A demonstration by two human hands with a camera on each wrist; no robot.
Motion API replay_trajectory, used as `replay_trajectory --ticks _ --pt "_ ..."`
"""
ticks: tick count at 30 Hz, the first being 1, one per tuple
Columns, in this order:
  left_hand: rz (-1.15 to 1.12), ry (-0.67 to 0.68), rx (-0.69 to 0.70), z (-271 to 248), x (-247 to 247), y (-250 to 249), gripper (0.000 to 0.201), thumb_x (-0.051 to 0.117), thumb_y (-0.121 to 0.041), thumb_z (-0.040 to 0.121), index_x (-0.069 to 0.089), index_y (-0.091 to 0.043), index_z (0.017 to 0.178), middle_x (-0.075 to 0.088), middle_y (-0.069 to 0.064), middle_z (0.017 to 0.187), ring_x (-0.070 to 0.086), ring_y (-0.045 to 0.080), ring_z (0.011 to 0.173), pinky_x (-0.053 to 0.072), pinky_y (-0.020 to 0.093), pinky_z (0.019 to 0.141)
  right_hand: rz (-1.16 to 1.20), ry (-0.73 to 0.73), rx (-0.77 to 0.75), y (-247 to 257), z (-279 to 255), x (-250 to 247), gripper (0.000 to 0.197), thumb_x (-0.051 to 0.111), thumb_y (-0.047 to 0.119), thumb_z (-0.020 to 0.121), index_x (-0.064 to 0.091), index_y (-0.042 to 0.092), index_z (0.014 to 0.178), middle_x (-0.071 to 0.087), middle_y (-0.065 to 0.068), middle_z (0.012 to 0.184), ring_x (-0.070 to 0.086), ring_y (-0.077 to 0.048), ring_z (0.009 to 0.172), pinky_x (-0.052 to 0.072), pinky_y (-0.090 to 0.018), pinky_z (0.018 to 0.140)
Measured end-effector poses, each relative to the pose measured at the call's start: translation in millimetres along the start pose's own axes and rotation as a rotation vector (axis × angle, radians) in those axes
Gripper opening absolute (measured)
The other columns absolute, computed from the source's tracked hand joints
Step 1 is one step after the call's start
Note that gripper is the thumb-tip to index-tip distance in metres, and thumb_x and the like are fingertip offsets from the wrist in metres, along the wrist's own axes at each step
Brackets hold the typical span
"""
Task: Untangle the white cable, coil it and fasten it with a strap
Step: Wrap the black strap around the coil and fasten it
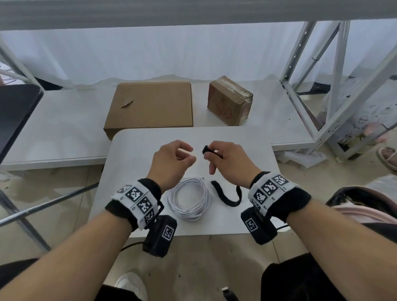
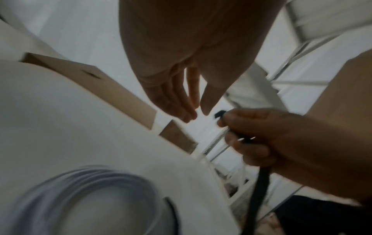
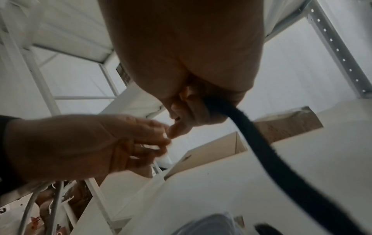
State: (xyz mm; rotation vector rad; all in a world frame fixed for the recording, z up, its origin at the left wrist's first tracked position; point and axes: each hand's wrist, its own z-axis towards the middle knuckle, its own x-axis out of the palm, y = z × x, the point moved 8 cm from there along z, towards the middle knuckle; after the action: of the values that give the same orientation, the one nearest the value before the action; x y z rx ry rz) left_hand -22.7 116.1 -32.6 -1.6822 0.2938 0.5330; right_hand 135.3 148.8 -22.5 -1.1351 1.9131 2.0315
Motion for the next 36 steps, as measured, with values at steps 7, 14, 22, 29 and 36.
replay_trajectory --ticks 7,14,22,29,36 --pt "0.467 0.153 -0.13 10 30 81 0.043 0.07 -0.028 0.09 0.056 -0.015 0.128 0.063 0.009 0.125 0.061 0.026 0.113 0.048 0.036 0.096 0.123 0.034 0.133 -35 9 33 0.012 0.051 0.018 0.101 0.063 0.018 0.098 0.077 -0.004 0.083 0.049 0.002 0.042 0.044 -0.028 0.059" --pt "0.688 0.266 -0.092 21 60 105 0.058 0.066 -0.028 0.092 0.041 -0.019 0.144 0.048 0.015 0.14 0.049 0.036 0.125 0.044 0.047 0.104 0.257 0.027 0.32 -67 12 54 0.013 0.052 0.013 0.099 0.065 0.011 0.099 0.069 -0.017 0.096 0.064 -0.016 0.052 0.052 -0.024 0.05" --pt "0.739 0.244 -0.091 31 67 119 0.042 0.055 -0.015 0.095 0.047 -0.019 0.136 0.048 0.017 0.132 0.049 0.037 0.12 0.048 0.046 0.097 0.362 0.102 0.465 -93 13 83 0.012 0.053 0.014 0.099 0.064 0.012 0.094 0.064 -0.016 0.087 0.064 -0.026 0.072 0.059 -0.04 0.072" --pt "0.753 0.261 -0.098 33 73 126 0.031 0.05 -0.012 0.094 0.051 -0.015 0.125 0.054 0.018 0.122 0.053 0.038 0.112 0.048 0.044 0.092 0.315 0.14 0.47 -98 16 90 0.012 0.053 0.016 0.099 0.065 0.015 0.097 0.067 -0.009 0.086 0.064 -0.02 0.076 0.058 -0.04 0.075" --pt "0.826 0.319 -0.11 34 82 125 0.035 0.054 -0.02 0.096 0.045 -0.004 0.126 0.047 0.021 0.129 0.055 0.041 0.114 0.047 0.043 0.092 0.328 0.159 0.472 -102 15 93 0.013 0.055 0.014 0.096 0.068 0.014 0.097 0.066 -0.007 0.082 0.061 -0.018 0.073 0.053 -0.035 0.069"
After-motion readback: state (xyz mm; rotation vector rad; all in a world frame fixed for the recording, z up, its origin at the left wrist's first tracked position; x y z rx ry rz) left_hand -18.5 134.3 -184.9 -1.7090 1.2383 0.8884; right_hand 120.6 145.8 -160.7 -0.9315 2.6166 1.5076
